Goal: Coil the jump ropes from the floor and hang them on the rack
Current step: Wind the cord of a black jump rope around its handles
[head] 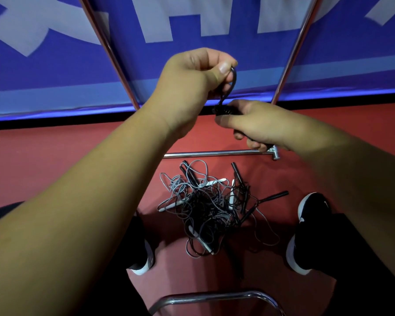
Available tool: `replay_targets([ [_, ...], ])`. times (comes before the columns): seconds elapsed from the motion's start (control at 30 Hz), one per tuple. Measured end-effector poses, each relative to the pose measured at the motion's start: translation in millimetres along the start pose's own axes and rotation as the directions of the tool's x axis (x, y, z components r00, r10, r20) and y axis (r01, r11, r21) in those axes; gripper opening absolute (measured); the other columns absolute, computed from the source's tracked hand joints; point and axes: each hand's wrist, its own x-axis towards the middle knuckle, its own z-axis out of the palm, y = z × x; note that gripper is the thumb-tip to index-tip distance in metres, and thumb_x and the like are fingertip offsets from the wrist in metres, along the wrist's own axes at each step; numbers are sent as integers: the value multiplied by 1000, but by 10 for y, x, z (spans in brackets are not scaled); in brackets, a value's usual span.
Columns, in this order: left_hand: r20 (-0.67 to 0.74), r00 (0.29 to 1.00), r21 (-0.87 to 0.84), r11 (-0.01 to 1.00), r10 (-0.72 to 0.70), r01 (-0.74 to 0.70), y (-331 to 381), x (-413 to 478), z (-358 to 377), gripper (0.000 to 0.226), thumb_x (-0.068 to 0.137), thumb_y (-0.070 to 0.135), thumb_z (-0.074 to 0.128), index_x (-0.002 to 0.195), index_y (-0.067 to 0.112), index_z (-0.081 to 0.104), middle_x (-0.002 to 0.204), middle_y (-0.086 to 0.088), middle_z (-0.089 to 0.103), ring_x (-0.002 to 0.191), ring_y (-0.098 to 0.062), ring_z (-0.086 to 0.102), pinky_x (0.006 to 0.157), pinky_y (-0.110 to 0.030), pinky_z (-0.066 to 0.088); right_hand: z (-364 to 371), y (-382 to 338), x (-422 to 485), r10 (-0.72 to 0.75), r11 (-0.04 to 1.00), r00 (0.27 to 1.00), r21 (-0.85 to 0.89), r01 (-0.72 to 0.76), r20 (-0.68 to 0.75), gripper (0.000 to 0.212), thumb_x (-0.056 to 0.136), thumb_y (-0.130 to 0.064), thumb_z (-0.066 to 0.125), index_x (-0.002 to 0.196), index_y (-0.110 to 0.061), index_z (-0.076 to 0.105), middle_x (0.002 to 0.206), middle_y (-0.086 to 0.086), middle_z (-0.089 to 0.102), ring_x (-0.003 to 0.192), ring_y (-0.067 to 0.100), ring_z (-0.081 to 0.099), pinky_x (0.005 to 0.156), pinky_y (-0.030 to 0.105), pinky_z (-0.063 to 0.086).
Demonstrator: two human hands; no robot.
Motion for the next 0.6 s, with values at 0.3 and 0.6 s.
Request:
replay_targets([
  [0.3,-70,977,-107,975,-204,196,67,5,-80,21,99,10,69,120,10,71,95,-4,77,76,-17,67,78,-34,59,-1,48,-30,-91,995,986,58,83,138,35,96,-48,71,128,-34,72,117,-7,79,112,12,73,102,32,53],
  [0.6,-113,974,-103,977,-198,187,245,-136,-131,40,93,-5,68,130,10,66,120,-10,76,86,-21,74,84,-43,63,-107,-318,-210,-230,919,935,255,300,-271,9,101,-20,70,104,-20,78,104,8,81,103,23,77,93,45,59],
])
